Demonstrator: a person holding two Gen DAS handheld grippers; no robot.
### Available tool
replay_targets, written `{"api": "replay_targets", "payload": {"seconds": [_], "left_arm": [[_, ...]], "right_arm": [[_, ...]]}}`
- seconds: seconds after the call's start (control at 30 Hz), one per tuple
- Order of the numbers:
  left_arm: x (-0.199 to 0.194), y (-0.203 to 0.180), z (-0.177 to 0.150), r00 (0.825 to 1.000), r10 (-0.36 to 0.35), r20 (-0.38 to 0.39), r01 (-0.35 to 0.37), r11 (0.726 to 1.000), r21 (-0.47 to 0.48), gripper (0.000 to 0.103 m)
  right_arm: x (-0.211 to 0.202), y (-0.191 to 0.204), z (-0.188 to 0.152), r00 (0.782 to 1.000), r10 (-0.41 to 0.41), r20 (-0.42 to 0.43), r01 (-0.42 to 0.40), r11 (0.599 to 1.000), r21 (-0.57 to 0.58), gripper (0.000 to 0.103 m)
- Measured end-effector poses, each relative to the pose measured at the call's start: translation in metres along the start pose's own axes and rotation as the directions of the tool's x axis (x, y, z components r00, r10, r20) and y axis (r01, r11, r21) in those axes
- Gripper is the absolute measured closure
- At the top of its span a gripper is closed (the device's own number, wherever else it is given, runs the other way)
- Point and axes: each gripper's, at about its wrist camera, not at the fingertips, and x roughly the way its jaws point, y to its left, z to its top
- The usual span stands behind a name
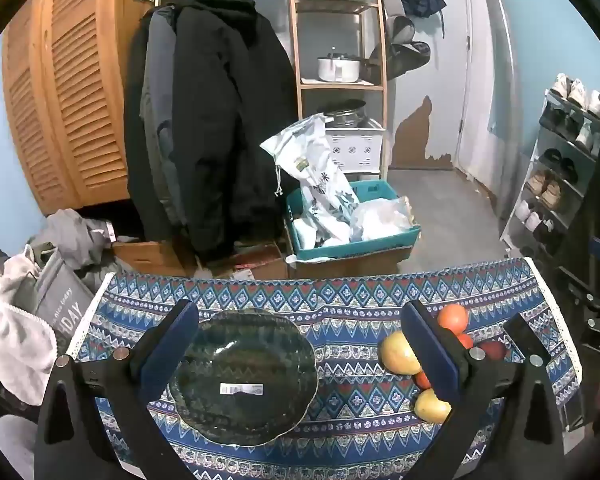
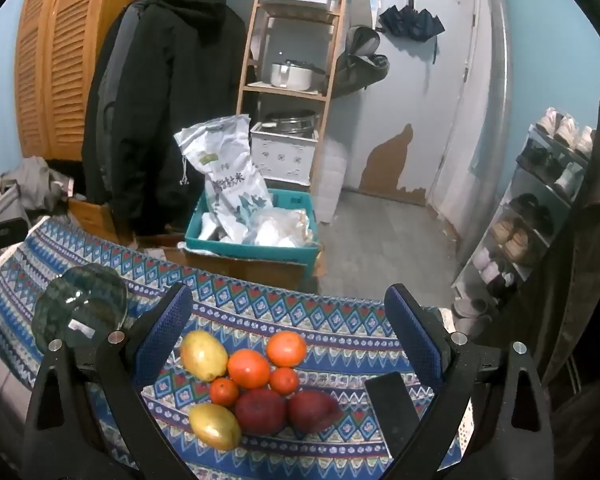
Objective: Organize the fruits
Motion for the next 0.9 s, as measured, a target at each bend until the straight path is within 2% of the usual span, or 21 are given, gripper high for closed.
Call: {"api": "replay_targets", "payload": {"seconds": [0.53, 0.9], "left_arm": [[-0.001, 0.003, -0.002, 1.0, -0.023, 0.003, 0.023, 1.0, 0.001, 0.001], [0.0, 0.006, 0.001, 1.0, -0.013, 0.001, 0.013, 1.0, -0.014, 0.001]], "right_arm": [[0.001, 0.002, 0.0, 1.0, 0.001, 0.001, -0.001, 1.0, 0.002, 0.008], [0.002, 0.003, 0.0, 1.0, -0.008, -0.001, 0.008, 1.0, -0.001, 0.008]]}}
